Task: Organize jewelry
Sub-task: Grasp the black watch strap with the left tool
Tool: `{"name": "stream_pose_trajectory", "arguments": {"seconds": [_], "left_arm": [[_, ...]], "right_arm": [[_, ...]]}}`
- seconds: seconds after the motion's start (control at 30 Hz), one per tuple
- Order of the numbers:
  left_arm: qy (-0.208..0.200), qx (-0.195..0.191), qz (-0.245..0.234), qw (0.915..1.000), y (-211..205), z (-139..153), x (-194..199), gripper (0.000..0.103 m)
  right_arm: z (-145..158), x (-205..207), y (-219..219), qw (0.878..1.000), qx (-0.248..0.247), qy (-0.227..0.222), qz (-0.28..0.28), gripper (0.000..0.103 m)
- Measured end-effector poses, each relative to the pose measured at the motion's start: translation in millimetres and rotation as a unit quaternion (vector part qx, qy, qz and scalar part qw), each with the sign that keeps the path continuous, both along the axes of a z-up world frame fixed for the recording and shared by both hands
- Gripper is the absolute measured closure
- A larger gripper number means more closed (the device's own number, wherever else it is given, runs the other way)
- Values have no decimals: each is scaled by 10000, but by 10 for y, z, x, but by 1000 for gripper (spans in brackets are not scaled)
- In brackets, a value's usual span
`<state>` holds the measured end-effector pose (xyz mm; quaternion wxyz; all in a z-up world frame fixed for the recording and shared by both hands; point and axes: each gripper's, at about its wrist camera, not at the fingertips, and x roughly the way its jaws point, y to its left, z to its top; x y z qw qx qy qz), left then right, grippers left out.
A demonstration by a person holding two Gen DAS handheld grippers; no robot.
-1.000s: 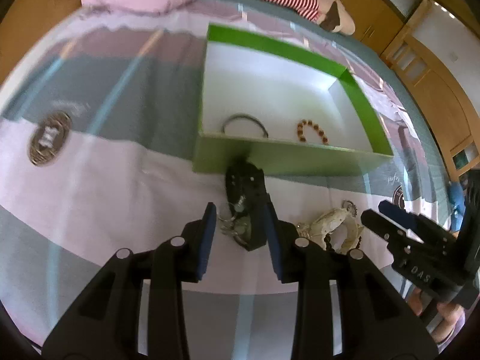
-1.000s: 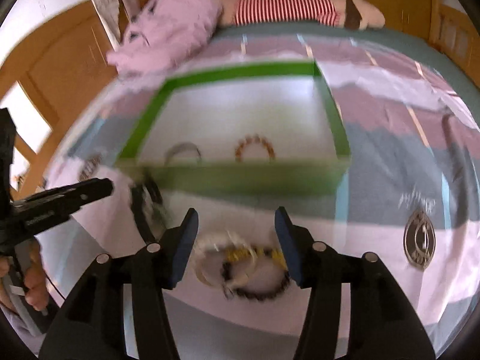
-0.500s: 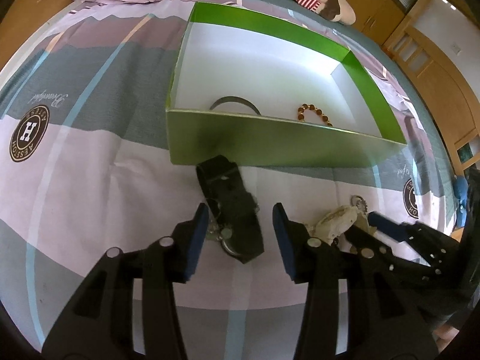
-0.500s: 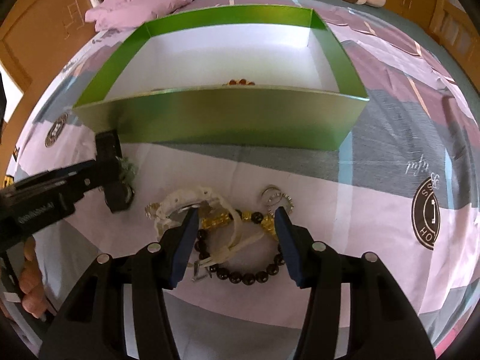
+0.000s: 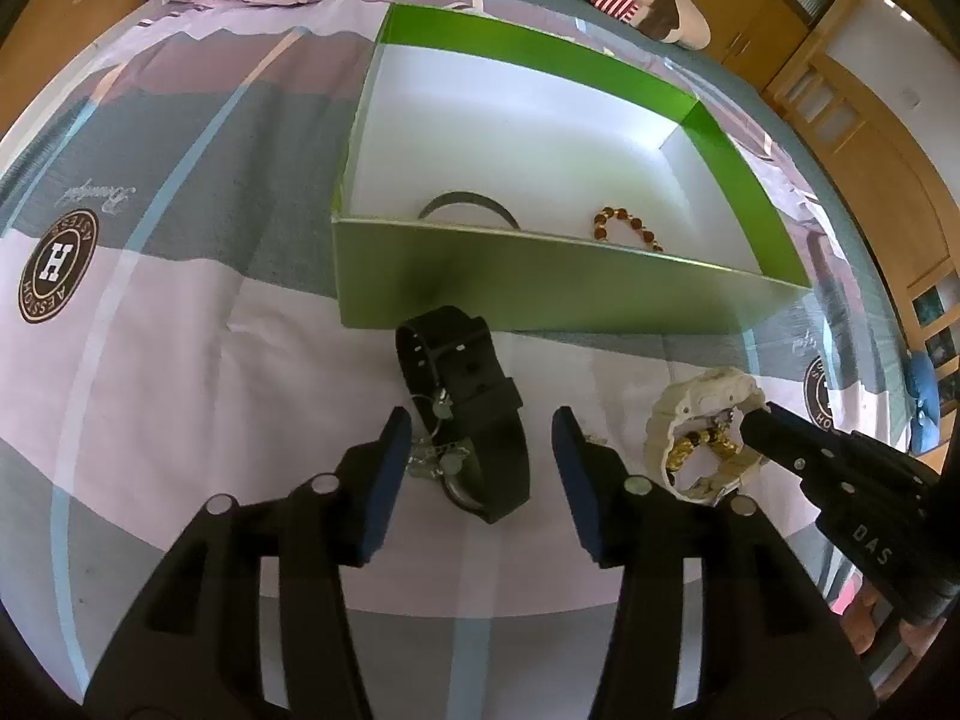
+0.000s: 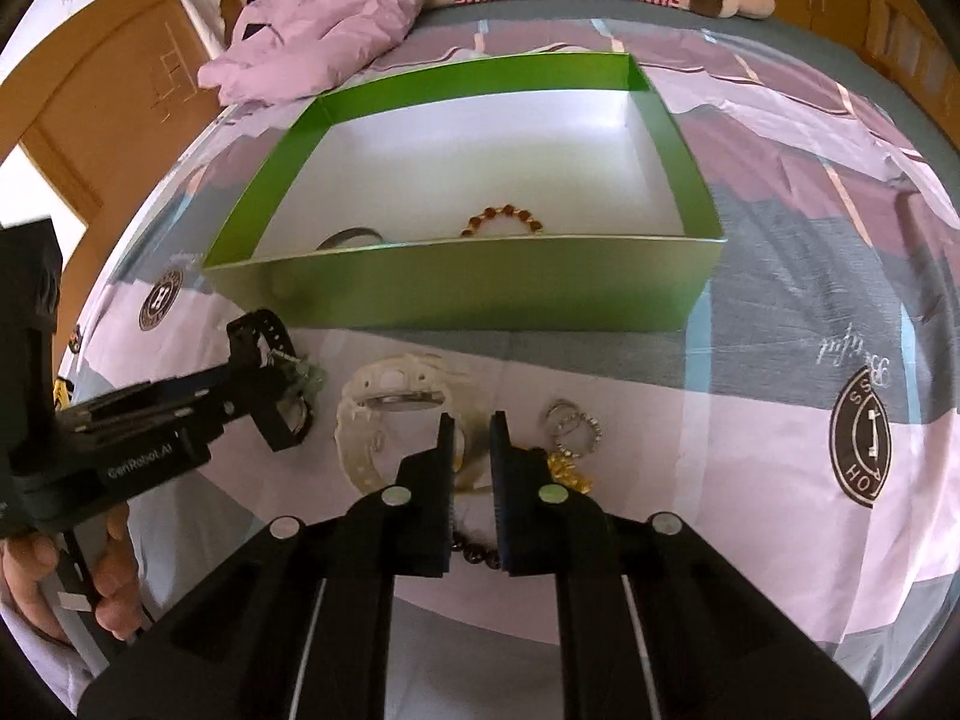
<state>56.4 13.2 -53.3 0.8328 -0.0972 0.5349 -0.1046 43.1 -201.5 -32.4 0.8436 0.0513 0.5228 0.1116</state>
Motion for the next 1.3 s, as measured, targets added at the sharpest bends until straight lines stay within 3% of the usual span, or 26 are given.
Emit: {"name": "stream_pose_trajectory", "arguments": {"seconds": [0.17,0.2,0.23,0.3,0.5,0.57,0.63,0.73,0.9,1.0,1.07,1.13,1.17,1.3], "left_arm": [[101,109,42,9999,-5,-87,43,52],[107,129,62,9998,1,-93,45,59],[106,116,72,9999,13,-92,47,76],[146,-48,39,9999,31,-75,48,84],[138,47,277,9995,206,45,12,84],[250,49,492,9985,343,51,28,84],[419,25,743,9964,501,29,57,78],[629,239,1071,9920,666,-32,89,76],[855,224,1047,9906,671,-156,107,71],[807,303,998,9913,632,-155,106,71],[816,280,1006,9912,620,-168,127,83],[868,182,1055,9905,654,-189,139,91],[874,145,1076,9902,673,-190,135,91],[880,56,1085,9902,708,-167,124,92]], "right_arm": [[-133,50,12,9997,-82,232,-67,92],[-143,51,31,9996,-131,236,-62,92],[-144,47,42,9996,-193,219,-64,92],[-144,46,35,9995,-212,216,-77,90],[-165,55,0,9991,-345,172,-161,73],[-175,63,-24,9990,-354,179,-198,73],[-177,71,-51,9988,-366,184,-261,73],[-188,78,-80,9987,-351,218,-308,73],[-216,84,-44,9986,-399,244,-249,67],[-259,99,7,9985,-444,264,-180,67],[-294,108,26,9985,-444,297,-144,67],[-313,110,38,9986,-412,321,-98,73],[-302,106,49,9988,-377,294,-43,90],[-230,104,46,9991,-377,184,-29,93]]}}
